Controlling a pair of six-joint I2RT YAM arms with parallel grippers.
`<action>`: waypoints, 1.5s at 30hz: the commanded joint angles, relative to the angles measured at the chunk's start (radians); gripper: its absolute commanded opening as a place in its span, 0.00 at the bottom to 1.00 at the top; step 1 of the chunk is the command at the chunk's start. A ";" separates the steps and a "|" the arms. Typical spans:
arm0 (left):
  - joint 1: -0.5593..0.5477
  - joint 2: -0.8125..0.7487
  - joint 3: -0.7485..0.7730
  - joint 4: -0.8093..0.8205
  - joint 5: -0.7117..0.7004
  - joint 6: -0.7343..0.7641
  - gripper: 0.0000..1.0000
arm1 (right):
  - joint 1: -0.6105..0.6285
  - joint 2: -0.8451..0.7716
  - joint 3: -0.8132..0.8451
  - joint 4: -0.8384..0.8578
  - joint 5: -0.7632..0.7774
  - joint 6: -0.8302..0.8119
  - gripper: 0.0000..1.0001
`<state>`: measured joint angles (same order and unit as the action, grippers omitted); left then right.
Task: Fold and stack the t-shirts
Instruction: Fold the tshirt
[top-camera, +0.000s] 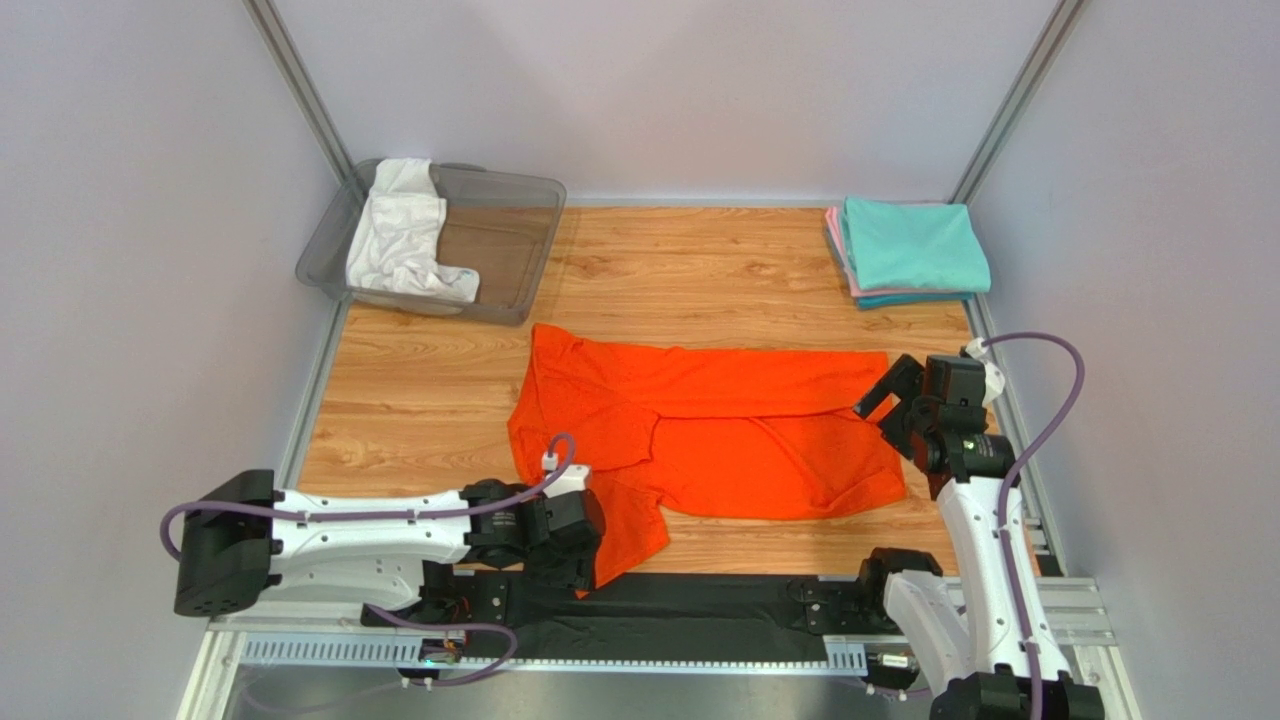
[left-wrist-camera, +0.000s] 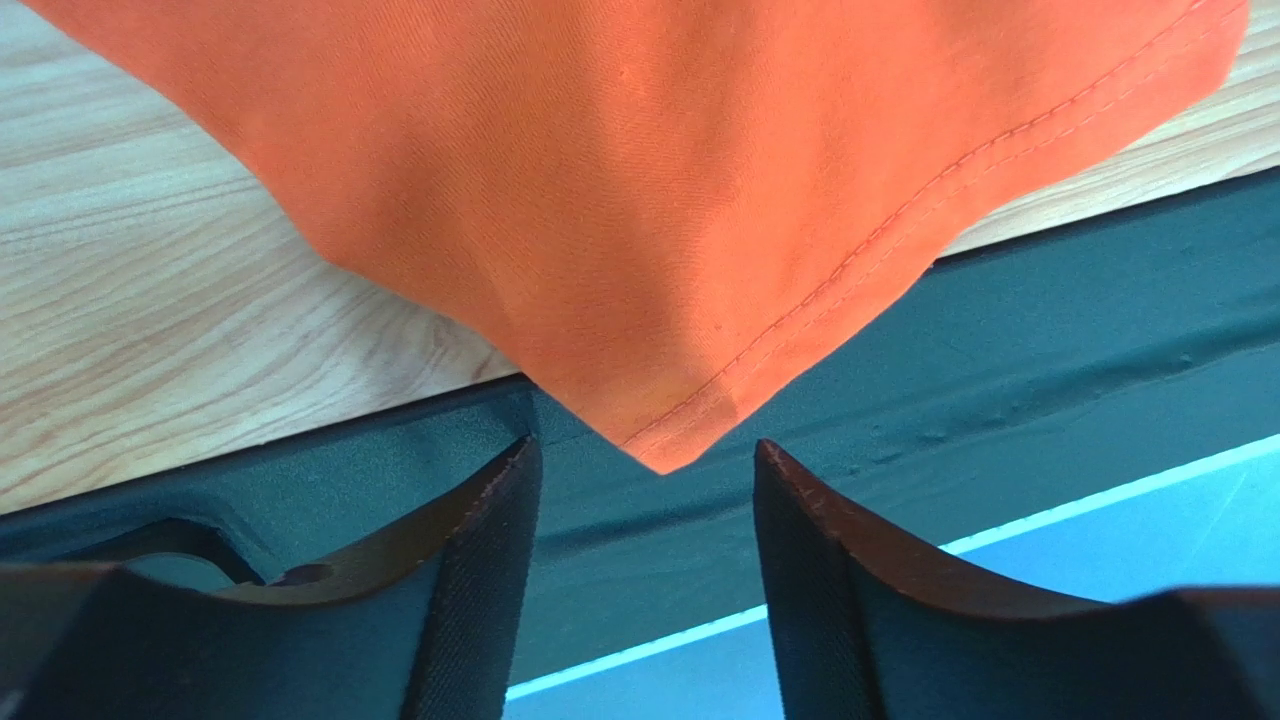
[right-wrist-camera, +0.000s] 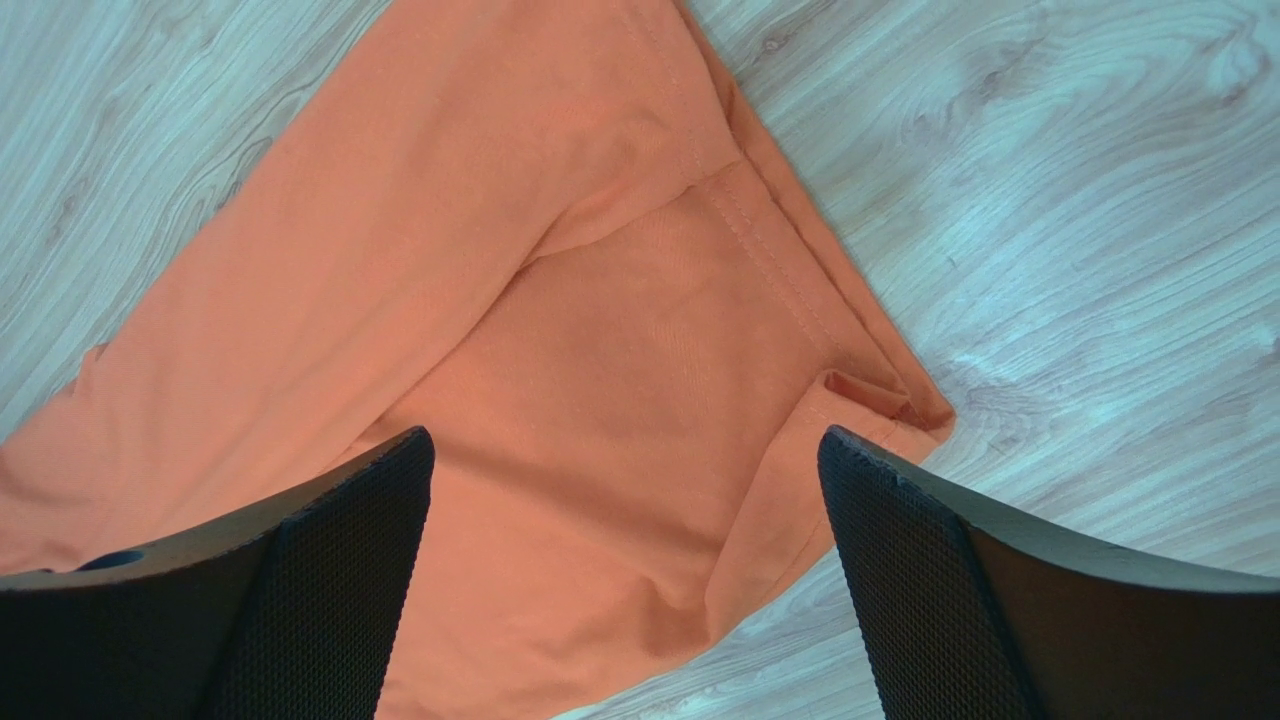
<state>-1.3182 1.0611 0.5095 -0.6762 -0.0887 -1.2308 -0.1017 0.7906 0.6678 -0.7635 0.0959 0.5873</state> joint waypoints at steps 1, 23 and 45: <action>-0.022 0.022 0.017 0.027 0.015 -0.038 0.61 | -0.006 -0.019 -0.016 0.003 0.059 0.015 1.00; -0.050 0.085 -0.055 0.050 -0.022 -0.128 0.00 | -0.013 -0.306 -0.113 -0.282 0.007 0.367 1.00; -0.049 -0.262 -0.086 0.052 -0.224 -0.029 0.00 | -0.013 -0.140 -0.290 -0.129 0.013 0.385 0.64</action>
<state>-1.3655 0.8291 0.4286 -0.6212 -0.2676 -1.2770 -0.1127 0.6426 0.3992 -0.9760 0.0570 0.9382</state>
